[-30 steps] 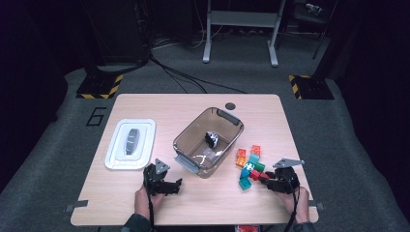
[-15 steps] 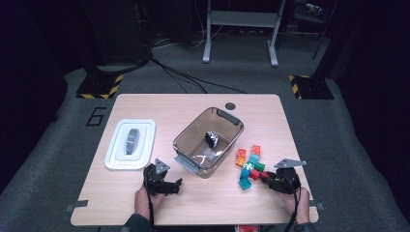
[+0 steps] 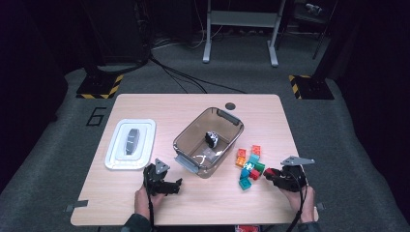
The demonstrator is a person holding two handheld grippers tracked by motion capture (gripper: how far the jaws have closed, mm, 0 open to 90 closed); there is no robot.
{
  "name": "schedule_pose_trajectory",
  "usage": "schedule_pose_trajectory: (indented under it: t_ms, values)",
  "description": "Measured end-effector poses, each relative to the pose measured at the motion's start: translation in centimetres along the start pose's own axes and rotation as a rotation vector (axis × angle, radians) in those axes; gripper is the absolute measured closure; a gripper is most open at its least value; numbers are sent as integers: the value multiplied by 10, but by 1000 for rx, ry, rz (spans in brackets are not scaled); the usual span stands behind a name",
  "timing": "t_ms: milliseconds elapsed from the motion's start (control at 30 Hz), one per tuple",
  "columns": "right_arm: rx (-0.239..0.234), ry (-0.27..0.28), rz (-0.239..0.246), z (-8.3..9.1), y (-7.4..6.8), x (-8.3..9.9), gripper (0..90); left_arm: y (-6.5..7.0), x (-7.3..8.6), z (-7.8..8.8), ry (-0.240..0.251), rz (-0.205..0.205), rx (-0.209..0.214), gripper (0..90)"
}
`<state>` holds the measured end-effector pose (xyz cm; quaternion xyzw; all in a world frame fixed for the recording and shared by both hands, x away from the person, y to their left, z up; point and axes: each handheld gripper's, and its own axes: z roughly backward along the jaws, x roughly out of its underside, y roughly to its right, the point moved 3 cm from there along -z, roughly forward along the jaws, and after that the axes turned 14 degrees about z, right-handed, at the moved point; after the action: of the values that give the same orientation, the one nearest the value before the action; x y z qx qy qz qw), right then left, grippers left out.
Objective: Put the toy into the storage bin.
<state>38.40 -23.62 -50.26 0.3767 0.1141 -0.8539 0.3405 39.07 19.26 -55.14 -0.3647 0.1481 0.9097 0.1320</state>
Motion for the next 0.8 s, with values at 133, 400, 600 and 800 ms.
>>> schedule_pose_trajectory:
  t_ms: [133,400,600,800]
  values:
    - [6,14,6,4,3,-7,679,0,0,0,-1,-2,0,41]
    - [31,30,24,9,9,-26,679,0,0,0,0,0,0,41]
    - [32,41,24,7,16,-43,679,0,0,0,-1,-1,0,41]
    - [26,50,16,0,21,-58,680,-1,0,1,-12,-16,0,41]
